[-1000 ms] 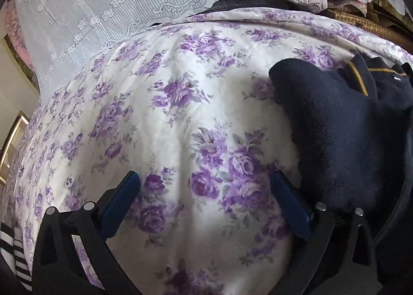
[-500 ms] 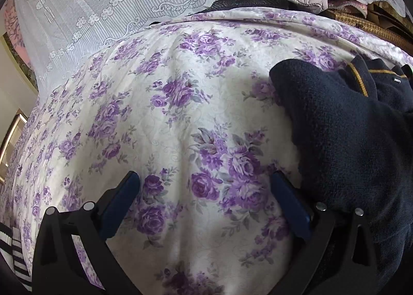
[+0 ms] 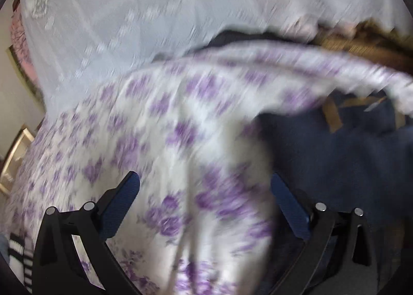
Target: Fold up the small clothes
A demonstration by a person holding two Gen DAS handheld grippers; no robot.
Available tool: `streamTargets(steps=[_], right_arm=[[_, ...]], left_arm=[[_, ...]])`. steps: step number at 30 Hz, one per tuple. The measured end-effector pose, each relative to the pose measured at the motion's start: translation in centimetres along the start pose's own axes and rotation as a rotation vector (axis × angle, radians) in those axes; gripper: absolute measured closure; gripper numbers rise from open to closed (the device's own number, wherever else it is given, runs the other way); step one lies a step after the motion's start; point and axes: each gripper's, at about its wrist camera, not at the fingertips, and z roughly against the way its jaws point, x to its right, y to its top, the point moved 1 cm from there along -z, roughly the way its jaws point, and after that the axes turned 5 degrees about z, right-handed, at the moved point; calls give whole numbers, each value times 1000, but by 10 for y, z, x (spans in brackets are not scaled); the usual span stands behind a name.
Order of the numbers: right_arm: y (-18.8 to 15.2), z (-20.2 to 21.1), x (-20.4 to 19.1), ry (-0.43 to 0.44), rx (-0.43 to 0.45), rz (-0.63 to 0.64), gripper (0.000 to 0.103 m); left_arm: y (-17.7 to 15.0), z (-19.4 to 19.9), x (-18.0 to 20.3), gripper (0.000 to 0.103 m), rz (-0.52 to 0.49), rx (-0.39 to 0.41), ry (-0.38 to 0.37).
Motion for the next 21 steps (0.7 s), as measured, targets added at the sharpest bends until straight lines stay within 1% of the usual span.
streamTargets(steps=[1, 2, 3, 4, 5, 6, 7, 8, 9, 10, 11, 12, 13, 14, 15, 16, 17, 18, 20, 21], right_arm=[[2, -9, -19, 17, -37, 65, 74], [5, -21, -28, 24, -69, 108, 74], [5, -32, -39, 29, -105, 150, 74], [3, -46, -48, 29, -135, 177, 74], [2, -59, -52, 19, -168, 190, 72], [-1, -74, -52, 6, -200, 190, 66], [-6, -80, -48, -8, -226, 185, 63], [-15, -99, -40, -54, -269, 181, 65], [-21, -112, -30, -84, -279, 195, 70], [-25, -116, -27, -74, -252, 210, 70], [-20, -112, -19, -35, -237, 152, 72], [-20, -110, -18, -26, -231, 134, 72], [-22, -109, -19, -22, -224, 144, 72], [-22, -105, -19, -26, -211, 148, 72], [-22, -93, -22, -49, -186, 158, 69], [-22, -78, -25, -51, -161, 178, 68], [-18, -70, -32, -38, -142, 207, 67], [-15, -57, -42, -35, -126, 256, 63], [-16, -45, -53, -60, -117, 305, 55], [-21, -44, -53, -68, -135, 320, 55]], left_arm=[[4, 8, 5, 4, 6, 11, -44], [7, 12, 11, 4, 7, 9, -84], [11, 13, 22, 4, -7, -13, -134], [13, 9, 35, 4, -30, -45, -166], [13, 2, 46, 4, -55, -75, -185], [11, -10, 60, 4, -80, -106, -187], [5, -25, 69, 4, -102, -132, -173], [-1, -41, 75, 4, -114, -158, -147], [-9, -64, 74, 4, -74, -195, -192], [-12, -67, 65, 4, -2, -198, -250], [-10, -74, 56, 4, 58, -240, -309], [-6, -81, 47, 4, 105, -290, -362], [-6, -79, 44, 4, 123, -283, -361], [-6, -74, 40, 4, 140, -259, -326], [-7, -66, 37, 5, 143, -228, -290], [-6, -57, 37, 5, 134, -209, -296], [-6, -50, 36, 5, 122, -194, -319], [-8, -37, 37, 5, 106, -176, -343], [-15, -24, 43, 5, 57, -166, -339], [-20, -23, 46, 5, 29, -174, -320]])
